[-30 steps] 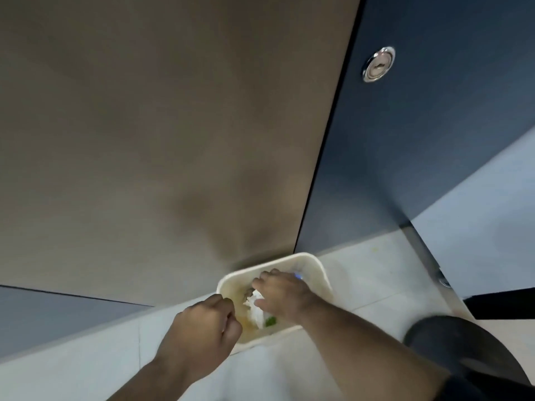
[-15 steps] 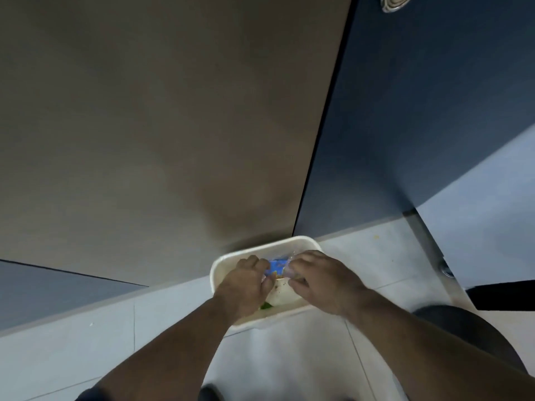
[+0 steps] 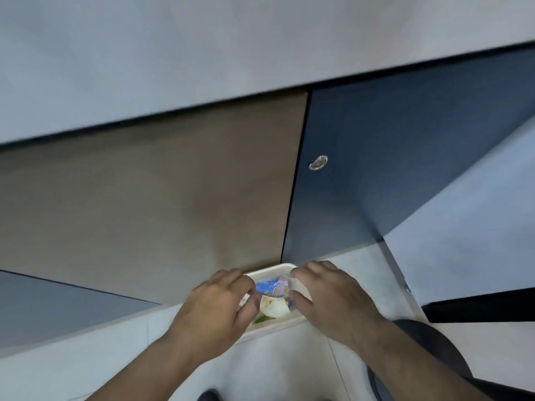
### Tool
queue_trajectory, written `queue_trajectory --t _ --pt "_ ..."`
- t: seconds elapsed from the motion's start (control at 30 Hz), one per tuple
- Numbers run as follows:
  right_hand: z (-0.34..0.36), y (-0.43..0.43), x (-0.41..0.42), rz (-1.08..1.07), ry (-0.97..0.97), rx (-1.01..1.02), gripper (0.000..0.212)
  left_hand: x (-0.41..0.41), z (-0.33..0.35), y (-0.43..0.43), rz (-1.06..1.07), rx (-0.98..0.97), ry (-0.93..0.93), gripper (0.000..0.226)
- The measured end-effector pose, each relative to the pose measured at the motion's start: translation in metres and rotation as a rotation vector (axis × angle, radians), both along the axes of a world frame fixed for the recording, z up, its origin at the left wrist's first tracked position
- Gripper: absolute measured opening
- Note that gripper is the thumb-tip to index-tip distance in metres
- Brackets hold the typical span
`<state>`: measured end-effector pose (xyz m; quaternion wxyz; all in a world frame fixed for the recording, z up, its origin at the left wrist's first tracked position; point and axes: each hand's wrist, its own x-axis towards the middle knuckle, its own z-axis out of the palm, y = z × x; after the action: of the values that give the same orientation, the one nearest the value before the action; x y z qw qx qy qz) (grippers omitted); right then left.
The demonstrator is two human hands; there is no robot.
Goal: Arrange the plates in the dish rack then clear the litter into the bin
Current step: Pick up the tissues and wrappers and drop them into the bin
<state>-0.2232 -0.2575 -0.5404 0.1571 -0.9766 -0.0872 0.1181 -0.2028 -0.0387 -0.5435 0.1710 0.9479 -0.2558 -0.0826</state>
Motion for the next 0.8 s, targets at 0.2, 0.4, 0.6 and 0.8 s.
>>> queue_trajectory --t 0.2,0.4,0.6,0.8 --pt "0.150 0.008 -0.002 0.015 -0.075 -0.004 0.037 -0.006 0.162 0.001 -0.064 -0.064 -0.091 0.027" --pt "0.305 0.013 -0.005 0.046 -0.169 -0.007 0.033 0.001 0.298 0.002 -0.052 -0.117 -0.200 0.038" --pt "0.398 0.029 0.001 0.031 -0.258 -0.010 0.031 0.004 0.380 0.016 -0.065 -0.118 -0.247 0.038" --pt "0.449 0.056 0.011 0.010 -0.291 -0.055 0.037 0.017 0.429 0.043 -0.012 -0.085 -0.297 0.047"
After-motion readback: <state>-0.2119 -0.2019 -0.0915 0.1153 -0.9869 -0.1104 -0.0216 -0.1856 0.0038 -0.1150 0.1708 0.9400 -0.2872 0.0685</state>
